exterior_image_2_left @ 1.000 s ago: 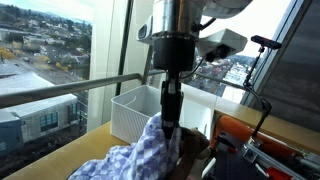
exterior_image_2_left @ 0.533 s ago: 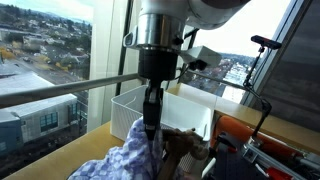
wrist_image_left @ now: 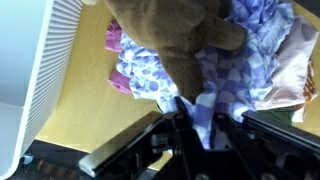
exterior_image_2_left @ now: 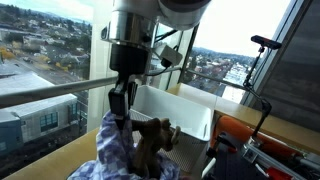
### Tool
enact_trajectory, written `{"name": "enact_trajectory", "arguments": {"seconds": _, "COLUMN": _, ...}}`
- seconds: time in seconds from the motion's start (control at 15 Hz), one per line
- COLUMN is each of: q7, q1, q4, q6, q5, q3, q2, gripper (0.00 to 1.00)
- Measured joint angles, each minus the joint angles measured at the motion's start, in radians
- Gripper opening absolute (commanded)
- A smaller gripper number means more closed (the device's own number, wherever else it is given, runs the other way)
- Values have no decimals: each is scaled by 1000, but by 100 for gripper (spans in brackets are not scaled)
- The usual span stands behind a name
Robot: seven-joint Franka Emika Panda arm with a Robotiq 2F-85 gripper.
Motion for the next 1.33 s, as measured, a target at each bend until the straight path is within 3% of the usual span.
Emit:
{"name": "enact_trajectory", "arguments": {"seconds": 0.27, "q7": -26, "q1": -5, "q4": 78, "q6": -12, "q5": 0, "q3": -4, "q2": 70, "gripper": 4}}
{"name": "enact_trajectory", "arguments": {"seconds": 0.4, "q7": -43, "q1": -15, "q4": 97, "q6": -18, "q5": 0, "q3": -12, "q2": 99, "gripper": 44}}
{"name": "enact_trajectory", "arguments": {"seconds": 0.93, "q7": -143, "q1": -85, "q4": 114, "q6": -83, "q5": 0, "q3": -28, "q2": 117, "gripper": 99}}
{"name": "enact_trajectory", "arguments": {"seconds": 1.33, "q7": -226, "q1": -115, "q4": 76, "q6": -127, "q5": 1, "q3": -26, "q2": -29, "gripper": 100}}
